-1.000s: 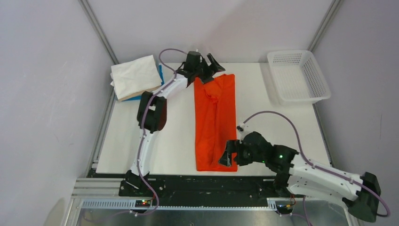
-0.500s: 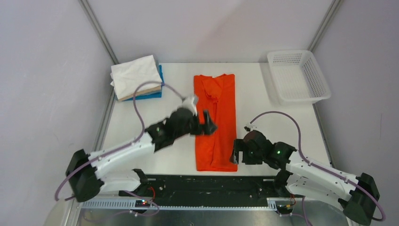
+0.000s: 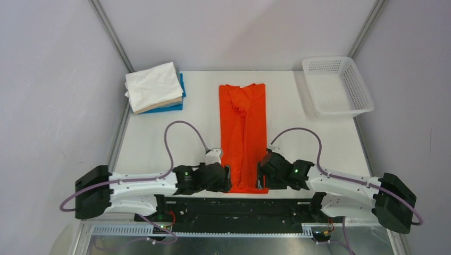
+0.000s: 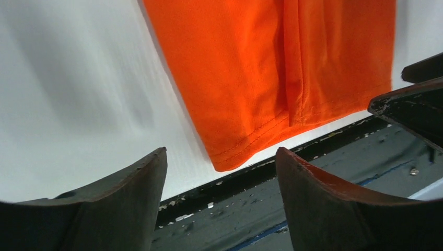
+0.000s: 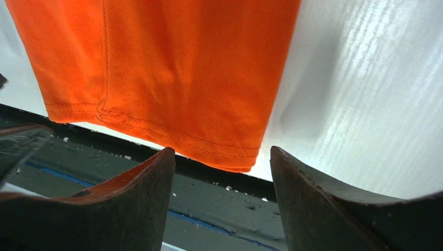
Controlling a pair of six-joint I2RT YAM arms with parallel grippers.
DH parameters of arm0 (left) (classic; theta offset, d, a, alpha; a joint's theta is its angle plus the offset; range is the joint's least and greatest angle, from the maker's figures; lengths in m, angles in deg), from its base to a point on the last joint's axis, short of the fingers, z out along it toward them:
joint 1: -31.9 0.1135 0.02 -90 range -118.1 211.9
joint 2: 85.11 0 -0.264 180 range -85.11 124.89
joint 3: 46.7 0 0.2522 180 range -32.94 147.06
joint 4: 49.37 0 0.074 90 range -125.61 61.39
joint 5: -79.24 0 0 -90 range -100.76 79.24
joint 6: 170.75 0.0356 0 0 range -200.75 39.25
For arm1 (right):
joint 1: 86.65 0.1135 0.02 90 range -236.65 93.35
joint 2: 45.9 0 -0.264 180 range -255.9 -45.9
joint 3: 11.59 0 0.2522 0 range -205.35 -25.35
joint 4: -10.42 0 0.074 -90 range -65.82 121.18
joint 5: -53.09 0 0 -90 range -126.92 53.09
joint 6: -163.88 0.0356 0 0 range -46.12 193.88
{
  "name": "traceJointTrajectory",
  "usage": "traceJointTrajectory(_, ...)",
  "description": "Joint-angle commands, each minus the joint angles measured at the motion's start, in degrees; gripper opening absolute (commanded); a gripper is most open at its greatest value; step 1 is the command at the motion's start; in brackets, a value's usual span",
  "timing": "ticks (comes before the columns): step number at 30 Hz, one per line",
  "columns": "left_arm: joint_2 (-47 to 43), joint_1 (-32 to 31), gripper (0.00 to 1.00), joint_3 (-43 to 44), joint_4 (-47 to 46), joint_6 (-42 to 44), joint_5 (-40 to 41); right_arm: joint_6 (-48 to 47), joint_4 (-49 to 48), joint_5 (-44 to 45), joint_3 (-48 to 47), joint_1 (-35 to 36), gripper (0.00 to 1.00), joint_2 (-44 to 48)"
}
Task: Fold and stack the t-shirts
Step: Grab the bottom of the folded rectangular tshirt with both arms
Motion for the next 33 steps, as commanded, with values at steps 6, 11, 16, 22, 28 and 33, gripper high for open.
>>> traceJointTrajectory(6, 12.31, -4.86, 0.63, 5.44, -0.97, -4.74, 0.03, 5.68, -2.70, 4.38, -0.65, 3.74, 0.63, -5.38)
traceJointTrajectory(11, 11.31, -5.48, 0.48, 3.60, -1.00, -6.69, 0.00, 7.15, -1.64, 6.01, 0.53, 4.11, 0.46, -5.25)
traceJointTrajectory(16, 10.96, -5.52, 0.26, 1.69, -0.99, -8.80, 0.16, 8.88, -0.66, 6.39, 3.01, 4.46, 0.23, -3.23)
traceJointTrajectory(22, 8.81, -5.53, 0.00, -0.97, -0.99, -11.22, 1.10, 9.59, -2.25, 2.99, 6.88, 5.21, 0.15, 0.69)
traceJointTrajectory(28, 5.79, -7.53, 0.00, -1.76, -1.07, -10.93, 2.32, 9.40, -3.19, 1.45, 9.38, 6.77, 0.08, 4.74)
traceJointTrajectory(33, 3.01, -9.74, 0.00, -0.31, -1.43, -8.23, 6.08, 8.05, -6.34, 0.53, 9.36, 7.02, 0.04, 7.64)
